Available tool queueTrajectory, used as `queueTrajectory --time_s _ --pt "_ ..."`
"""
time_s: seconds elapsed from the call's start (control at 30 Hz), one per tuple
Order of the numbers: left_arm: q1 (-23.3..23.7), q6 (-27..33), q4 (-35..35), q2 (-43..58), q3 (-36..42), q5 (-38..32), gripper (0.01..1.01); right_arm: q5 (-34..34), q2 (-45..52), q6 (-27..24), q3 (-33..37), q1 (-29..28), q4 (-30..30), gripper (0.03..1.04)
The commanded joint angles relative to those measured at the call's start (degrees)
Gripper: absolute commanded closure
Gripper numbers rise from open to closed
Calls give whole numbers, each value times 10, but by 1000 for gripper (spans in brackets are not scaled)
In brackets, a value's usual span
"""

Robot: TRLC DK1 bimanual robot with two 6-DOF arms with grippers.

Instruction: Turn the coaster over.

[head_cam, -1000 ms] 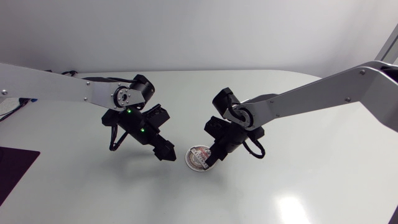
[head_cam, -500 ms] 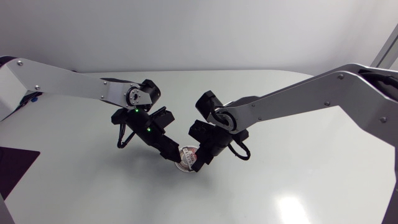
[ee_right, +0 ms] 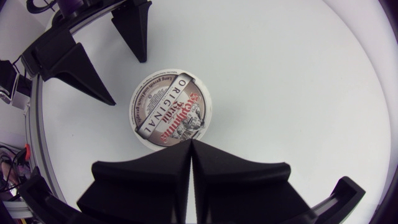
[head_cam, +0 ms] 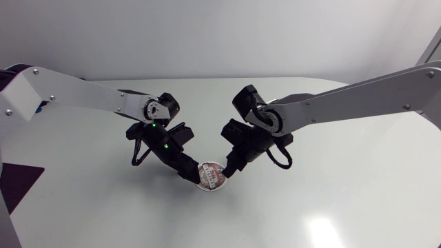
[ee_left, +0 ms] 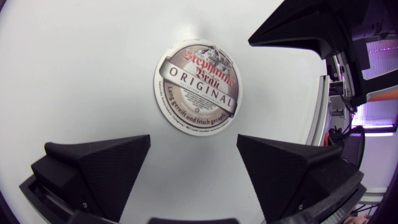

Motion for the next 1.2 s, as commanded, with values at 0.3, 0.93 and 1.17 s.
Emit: queueTrajectory --time_s 0.3,0.93,1.17 --pt "5 -3 -16 29 33 7 52 -3 80 -15 3 2 3 1020" --pt "15 1 -28 38 38 10 52 -3 58 -14 33 18 -21 1020" --pt "13 0 -29 38 40 10 52 -3 54 -14 35 20 -26 1020"
